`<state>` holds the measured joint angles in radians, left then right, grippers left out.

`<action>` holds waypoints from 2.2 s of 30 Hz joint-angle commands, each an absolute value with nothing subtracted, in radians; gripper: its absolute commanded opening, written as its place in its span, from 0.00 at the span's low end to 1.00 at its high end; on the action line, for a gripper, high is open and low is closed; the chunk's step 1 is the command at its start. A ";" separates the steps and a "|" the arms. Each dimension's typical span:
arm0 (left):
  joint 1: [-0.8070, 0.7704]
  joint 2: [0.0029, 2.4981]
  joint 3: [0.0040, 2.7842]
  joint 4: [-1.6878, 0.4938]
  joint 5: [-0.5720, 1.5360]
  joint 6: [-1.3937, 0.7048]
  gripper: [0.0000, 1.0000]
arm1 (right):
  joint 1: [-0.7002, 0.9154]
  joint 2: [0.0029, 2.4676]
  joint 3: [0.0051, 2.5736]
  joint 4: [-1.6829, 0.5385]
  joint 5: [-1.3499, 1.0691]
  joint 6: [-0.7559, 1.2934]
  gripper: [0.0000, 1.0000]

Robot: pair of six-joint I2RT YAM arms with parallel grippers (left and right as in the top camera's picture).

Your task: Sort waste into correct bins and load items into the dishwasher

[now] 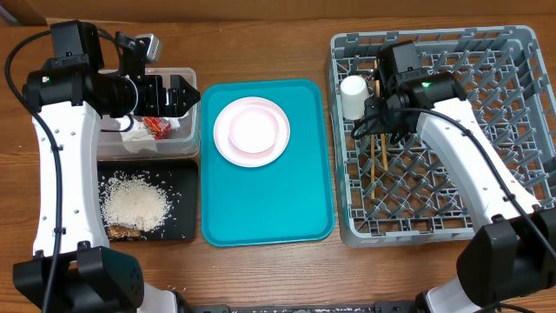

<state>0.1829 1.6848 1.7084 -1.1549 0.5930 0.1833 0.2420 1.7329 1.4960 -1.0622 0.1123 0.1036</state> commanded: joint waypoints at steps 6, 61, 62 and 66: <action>0.176 1.677 1.735 -1.155 0.591 0.176 1.00 | 0.219 1.790 1.492 -1.050 0.123 0.100 0.11; 0.176 1.677 1.735 -1.155 0.591 0.176 1.00 | 0.848 1.887 1.498 -0.537 0.160 0.303 0.55; 0.176 1.677 1.735 -1.155 0.591 0.176 1.00 | 0.844 1.900 1.498 -0.533 0.189 0.305 0.54; 0.176 1.677 1.735 -1.155 0.591 0.176 1.00 | 0.823 1.943 1.498 -0.509 0.292 0.311 0.56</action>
